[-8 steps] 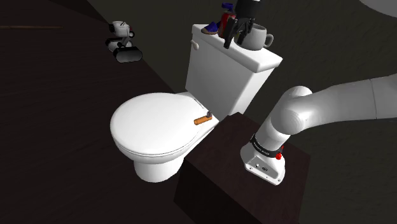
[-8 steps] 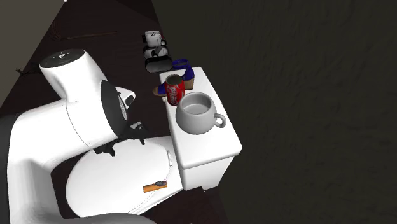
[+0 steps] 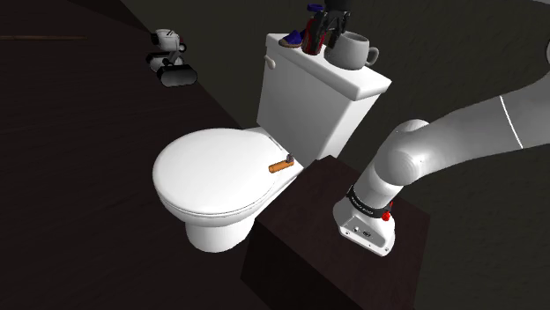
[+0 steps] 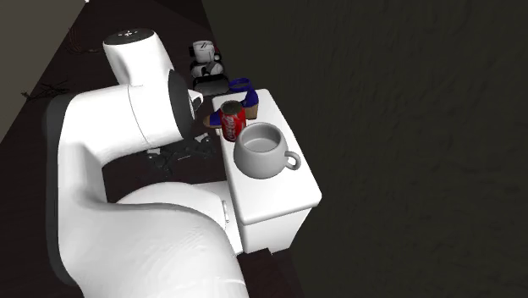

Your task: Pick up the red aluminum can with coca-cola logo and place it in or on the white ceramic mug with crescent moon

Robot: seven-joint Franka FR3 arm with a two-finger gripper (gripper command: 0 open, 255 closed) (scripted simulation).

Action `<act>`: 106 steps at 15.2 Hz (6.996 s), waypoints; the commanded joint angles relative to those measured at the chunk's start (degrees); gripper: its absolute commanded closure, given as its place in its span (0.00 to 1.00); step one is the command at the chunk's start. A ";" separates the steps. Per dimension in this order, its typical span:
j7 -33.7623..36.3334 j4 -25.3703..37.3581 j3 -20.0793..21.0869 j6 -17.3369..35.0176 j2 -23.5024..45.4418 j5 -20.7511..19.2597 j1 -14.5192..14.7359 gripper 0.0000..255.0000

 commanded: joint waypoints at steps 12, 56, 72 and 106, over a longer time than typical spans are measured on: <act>-13.15 29.76 -12.28 -5.38 25.79 2.75 -2.62 0.00; -17.65 48.55 -15.55 -14.71 36.40 6.68 -4.55 1.00; -21.08 84.10 -17.97 -35.64 52.30 14.90 -11.07 1.00; -24.37 32.93 -16.57 -16.99 16.78 -1.53 -9.55 1.00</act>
